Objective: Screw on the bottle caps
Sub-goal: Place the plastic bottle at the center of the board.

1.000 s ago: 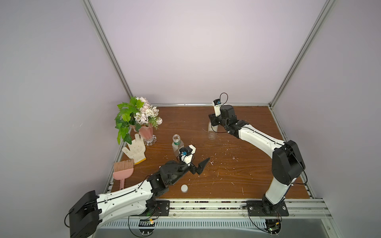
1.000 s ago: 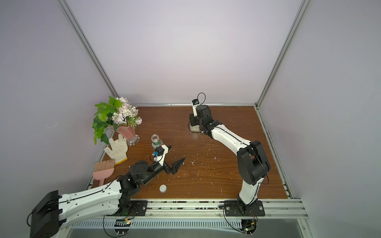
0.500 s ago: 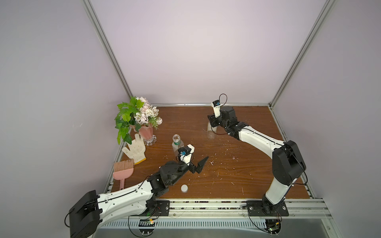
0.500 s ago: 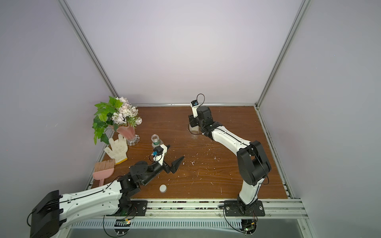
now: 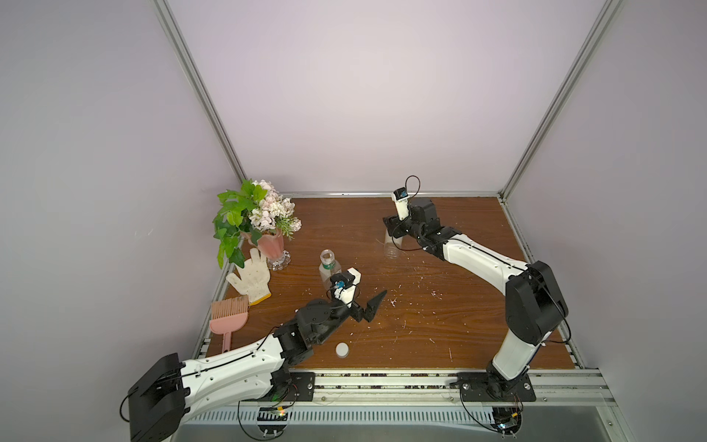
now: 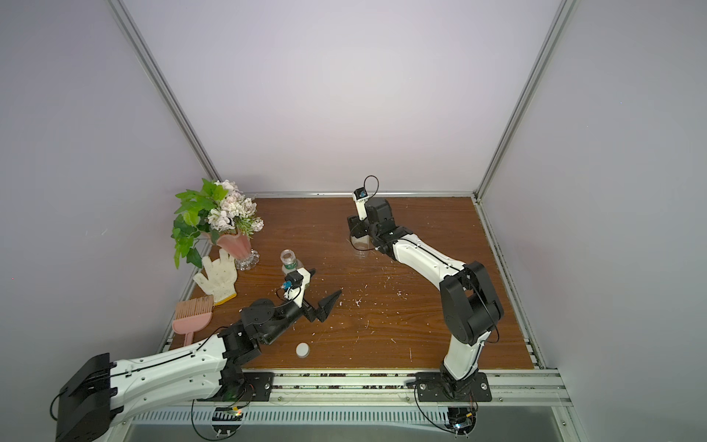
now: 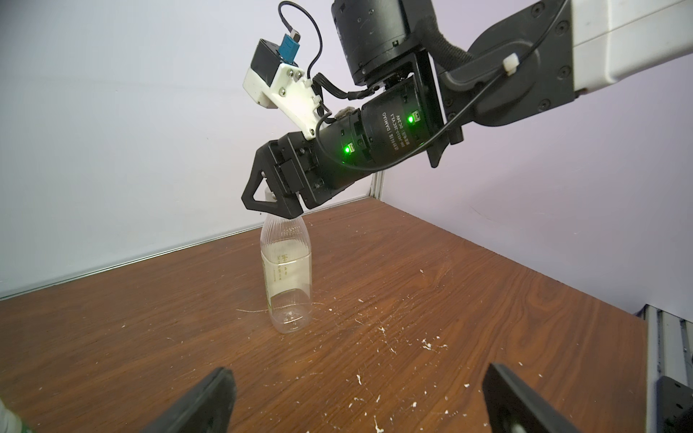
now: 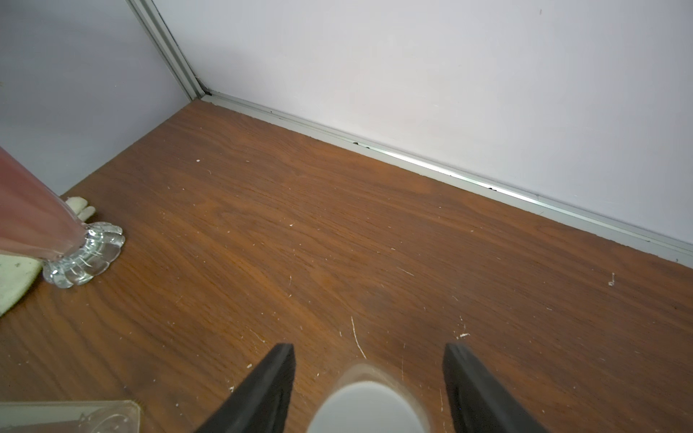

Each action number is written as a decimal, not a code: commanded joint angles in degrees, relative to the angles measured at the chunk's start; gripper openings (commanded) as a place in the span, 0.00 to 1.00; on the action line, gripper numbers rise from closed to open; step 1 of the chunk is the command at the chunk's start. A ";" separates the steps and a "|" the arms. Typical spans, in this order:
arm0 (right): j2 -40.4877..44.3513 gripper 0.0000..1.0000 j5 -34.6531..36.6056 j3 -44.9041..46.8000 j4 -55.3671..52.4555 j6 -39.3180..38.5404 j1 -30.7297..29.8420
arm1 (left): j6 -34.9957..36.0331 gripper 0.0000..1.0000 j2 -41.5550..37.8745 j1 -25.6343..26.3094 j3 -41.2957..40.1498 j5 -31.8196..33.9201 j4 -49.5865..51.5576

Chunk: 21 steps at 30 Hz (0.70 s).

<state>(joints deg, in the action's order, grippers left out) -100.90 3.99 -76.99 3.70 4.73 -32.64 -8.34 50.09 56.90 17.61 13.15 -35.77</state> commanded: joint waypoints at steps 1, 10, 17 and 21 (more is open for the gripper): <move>3.72 0.74 -0.78 -1.66 -0.45 -0.69 -0.14 | 0.25 1.00 -0.77 -0.58 0.06 0.18 -0.06; 7.56 0.91 -0.35 -5.49 -6.43 -1.77 -0.10 | -1.83 1.00 -2.82 -0.57 2.54 6.27 4.39; 15.82 0.99 -0.54 -6.06 -13.53 -2.38 -0.14 | -6.77 1.00 -2.79 -0.66 12.22 19.79 19.56; 23.22 0.99 -1.04 -1.98 -16.52 -1.75 -0.14 | -7.57 1.00 -2.08 -0.68 18.43 26.01 30.57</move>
<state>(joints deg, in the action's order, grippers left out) -82.61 3.99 -80.49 -9.93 3.14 -32.64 -13.96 47.79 56.88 32.84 31.55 -15.94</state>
